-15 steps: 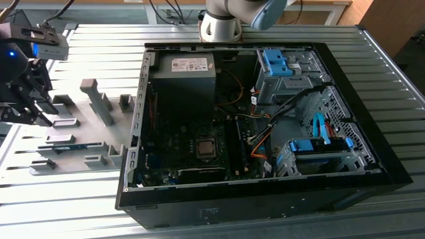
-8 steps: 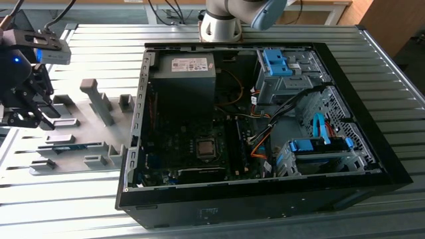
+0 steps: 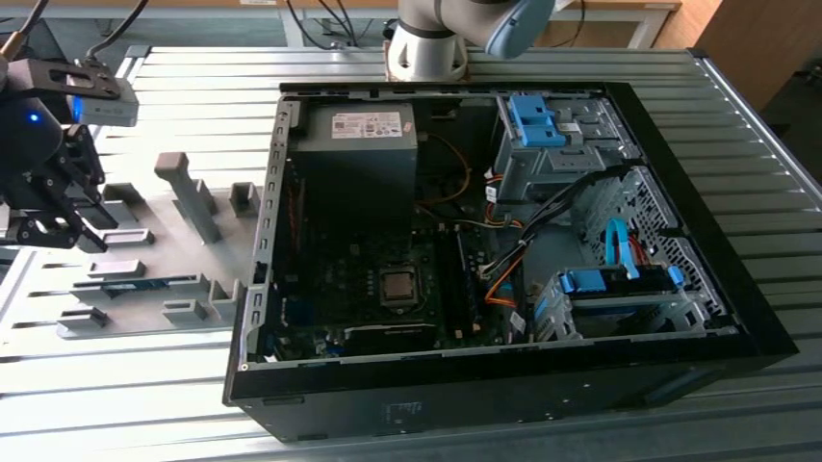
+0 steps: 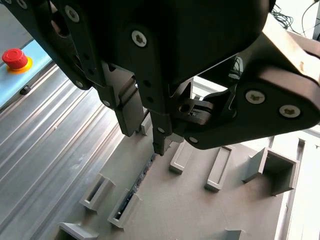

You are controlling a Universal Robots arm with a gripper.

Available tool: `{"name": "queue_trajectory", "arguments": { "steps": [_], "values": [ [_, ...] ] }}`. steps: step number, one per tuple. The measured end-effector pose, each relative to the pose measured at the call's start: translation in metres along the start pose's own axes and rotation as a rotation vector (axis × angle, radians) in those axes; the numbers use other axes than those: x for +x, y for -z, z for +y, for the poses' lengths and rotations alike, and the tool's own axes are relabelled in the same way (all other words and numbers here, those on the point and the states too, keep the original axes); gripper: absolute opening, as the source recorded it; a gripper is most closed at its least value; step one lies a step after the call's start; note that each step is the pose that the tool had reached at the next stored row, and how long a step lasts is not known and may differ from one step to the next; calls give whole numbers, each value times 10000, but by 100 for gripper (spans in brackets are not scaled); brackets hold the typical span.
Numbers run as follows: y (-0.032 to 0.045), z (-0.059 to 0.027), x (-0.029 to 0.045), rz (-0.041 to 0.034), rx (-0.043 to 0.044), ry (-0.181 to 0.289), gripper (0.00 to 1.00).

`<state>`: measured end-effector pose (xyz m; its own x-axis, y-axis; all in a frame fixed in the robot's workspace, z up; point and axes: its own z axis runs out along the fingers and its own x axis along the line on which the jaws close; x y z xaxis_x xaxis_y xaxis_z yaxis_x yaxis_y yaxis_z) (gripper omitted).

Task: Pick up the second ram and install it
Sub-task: 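Pick up the second ram and move it above second insertion slot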

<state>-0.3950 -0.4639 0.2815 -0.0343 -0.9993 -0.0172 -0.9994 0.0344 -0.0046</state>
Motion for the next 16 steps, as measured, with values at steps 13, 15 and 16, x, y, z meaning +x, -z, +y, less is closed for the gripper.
{"name": "queue_trajectory", "arguments": {
  "steps": [13,15,16],
  "values": [
    [-52,0,1,0,0,0,36],
    [-66,0,1,0,0,1,36],
    [-73,0,1,0,0,0,36]
  ]
}}
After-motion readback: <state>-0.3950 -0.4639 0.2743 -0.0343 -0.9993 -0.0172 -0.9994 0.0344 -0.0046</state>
